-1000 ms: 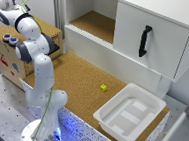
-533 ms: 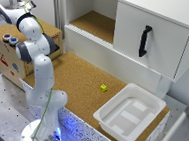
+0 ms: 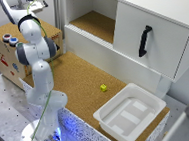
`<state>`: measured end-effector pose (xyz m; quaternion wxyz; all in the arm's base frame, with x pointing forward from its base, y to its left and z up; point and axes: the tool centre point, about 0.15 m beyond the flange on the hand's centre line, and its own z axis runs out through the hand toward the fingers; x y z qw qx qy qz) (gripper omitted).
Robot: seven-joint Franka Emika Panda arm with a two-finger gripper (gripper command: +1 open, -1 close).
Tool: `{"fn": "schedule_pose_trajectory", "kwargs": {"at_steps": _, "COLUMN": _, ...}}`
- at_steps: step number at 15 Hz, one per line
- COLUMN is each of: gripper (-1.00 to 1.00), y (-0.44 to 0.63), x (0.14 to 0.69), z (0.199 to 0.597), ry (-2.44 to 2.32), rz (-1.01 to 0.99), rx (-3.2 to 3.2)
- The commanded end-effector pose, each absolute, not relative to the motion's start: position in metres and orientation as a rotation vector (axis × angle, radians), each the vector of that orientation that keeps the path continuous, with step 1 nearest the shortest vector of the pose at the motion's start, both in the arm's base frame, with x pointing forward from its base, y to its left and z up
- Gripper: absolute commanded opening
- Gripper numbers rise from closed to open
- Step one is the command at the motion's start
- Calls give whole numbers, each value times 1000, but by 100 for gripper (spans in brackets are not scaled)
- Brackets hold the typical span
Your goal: Move the red light switch to turn off the red light
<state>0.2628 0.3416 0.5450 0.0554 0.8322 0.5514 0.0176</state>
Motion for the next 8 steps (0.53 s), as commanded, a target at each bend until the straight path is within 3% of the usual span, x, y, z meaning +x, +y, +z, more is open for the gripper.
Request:
{"fn": "schedule_pose_trajectory", "kwargs": {"at_steps": 1, "gripper": 100, "y": 187, "x": 248, "z": 476, "ry": 1651, "rz": 531, "rx": 2775}}
{"fn": "schedule_pose_trajectory", "kwargs": {"at_steps": 8, "gripper": 100, "y": 50, "x": 276, "z": 421, "ry": 1107, "rz": 401, "rx": 3055}}
